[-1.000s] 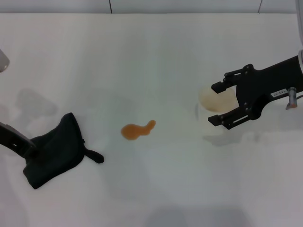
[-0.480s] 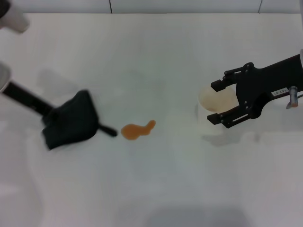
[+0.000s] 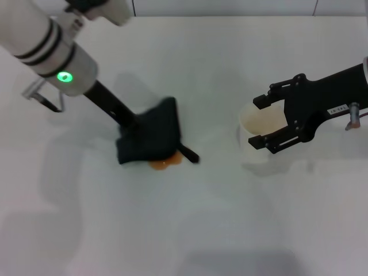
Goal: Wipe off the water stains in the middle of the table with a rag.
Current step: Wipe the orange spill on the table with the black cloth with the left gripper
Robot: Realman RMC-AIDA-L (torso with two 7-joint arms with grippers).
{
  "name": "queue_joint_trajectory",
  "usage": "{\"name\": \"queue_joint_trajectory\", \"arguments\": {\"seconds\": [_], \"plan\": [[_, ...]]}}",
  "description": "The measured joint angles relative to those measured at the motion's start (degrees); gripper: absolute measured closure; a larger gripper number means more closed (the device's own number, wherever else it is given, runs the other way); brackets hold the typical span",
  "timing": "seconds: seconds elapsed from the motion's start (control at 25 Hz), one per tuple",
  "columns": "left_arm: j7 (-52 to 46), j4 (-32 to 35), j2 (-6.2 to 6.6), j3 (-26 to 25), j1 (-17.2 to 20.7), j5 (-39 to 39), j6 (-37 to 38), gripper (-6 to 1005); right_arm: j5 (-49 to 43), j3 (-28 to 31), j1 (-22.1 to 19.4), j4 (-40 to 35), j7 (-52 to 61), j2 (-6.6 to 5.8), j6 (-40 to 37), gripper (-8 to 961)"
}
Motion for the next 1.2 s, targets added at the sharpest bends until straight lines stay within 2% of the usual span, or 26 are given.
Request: {"name": "queue_joint_trajectory", "arguments": {"seconds": [0.04,0.12,0.36,0.44,0.52,0.6,0.84,0.96,1.08,1.2], "plan": [[-0.02,-0.72,-0.13,3.96,0.20,-2.97,-0.48,942,0.08,0.02,-0.10,0.03,0.00,0.00,0.04,121],[-0.27,-0.73,-0.23,8.62,0.84,-6.10,-0.62,942,0.10,0.07,-0.30,0.11,-0.01,0.00,0.09,121],[-1.75,-0.46,-0.41,18.24,2.18,-14.05,0.15,942,0.10,0.48,-0.71,0.10,0.00,-0.08,0.43,121],[-3.11,-0.34,-0.43,21.32,2.93,-14.36,-0.07,942,0.07,0.52,-0.76,0.10,0.02,-0.11,0.44,121],[-4.04,-0.33,-0.33,22.33,3.82,-13.79,-0.59,942,-0.08,0.39,-0.63,0.08,0.02,-0.08,0.45,121],[-4.44,-0.29,-0.01,21.10,4.79,-12.16,-1.15,943,-0.08,0.38,-0.60,0.08,0.03,-0.07,0.47,122],[-4.61,2.91,0.33,8.05,6.72,-1.33,-1.27,944,-0.17,0.41,-0.37,0.57,0.03,-0.08,0.53,122],[-4.29,4.74,1.19,3.72,7.29,0.14,-0.93,944,-0.20,0.24,-0.48,0.67,0.03,-0.08,0.54,122],[-3.87,5.30,1.62,2.71,7.50,-0.96,-0.68,944,-0.19,0.24,-0.66,0.66,0.03,-0.08,0.53,122],[-3.22,5.01,0.70,3.77,7.08,-1.26,-0.37,944,-0.17,0.27,-0.69,0.63,0.03,-0.09,0.53,122]]}}
